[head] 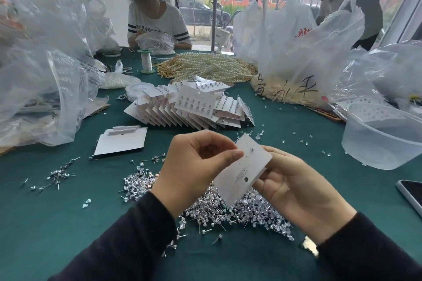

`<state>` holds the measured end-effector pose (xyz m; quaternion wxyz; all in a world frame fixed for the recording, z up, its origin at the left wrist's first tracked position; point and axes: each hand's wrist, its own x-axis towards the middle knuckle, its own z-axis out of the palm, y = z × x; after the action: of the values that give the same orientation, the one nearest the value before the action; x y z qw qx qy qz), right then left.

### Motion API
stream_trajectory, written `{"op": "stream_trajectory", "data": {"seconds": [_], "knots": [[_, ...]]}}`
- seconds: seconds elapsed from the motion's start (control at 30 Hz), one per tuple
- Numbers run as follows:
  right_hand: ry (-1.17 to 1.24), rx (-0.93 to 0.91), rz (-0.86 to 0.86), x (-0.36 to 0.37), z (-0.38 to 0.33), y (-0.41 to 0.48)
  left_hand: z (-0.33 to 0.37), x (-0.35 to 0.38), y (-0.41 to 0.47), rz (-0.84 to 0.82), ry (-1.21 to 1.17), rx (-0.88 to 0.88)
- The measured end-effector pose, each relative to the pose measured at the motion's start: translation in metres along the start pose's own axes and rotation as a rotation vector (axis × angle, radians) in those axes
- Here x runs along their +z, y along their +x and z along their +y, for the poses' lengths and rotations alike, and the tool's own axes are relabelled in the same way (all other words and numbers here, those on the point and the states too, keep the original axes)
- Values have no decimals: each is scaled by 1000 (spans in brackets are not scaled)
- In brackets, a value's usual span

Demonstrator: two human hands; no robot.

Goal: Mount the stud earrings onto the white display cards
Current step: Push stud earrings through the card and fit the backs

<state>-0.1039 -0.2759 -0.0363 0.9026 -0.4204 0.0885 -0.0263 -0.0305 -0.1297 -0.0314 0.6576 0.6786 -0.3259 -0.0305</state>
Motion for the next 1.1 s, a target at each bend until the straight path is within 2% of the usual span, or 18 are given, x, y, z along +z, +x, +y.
{"op": "stream_trajectory", "data": {"seconds": [0.13, 0.3, 0.43, 0.53, 0.67, 0.8, 0.97, 1.1], "knots": [[66, 39, -63, 4, 3, -3, -1, 6, -3, 73, 58, -16], [80, 60, -88, 4, 3, -4, -2, 8, -3, 81, 19, -70], [7, 24, 25, 3, 0, -2, -4, 3, 0, 84, 98, -94], [-98, -42, 150, 0, -4, -1, -10, 0, 1, 86, 180, -176], [-125, -82, 208, 1, -7, -2, -15, 3, -1, 62, 207, -265], [-145, -82, 196, 3, -7, -3, -13, 2, -1, 75, 337, -174], [-120, -56, 166, 1, -7, -3, -7, 1, 0, 115, 240, -103], [0, 6, 38, 3, -6, -6, 0, 8, -3, 139, 187, 66]]}}
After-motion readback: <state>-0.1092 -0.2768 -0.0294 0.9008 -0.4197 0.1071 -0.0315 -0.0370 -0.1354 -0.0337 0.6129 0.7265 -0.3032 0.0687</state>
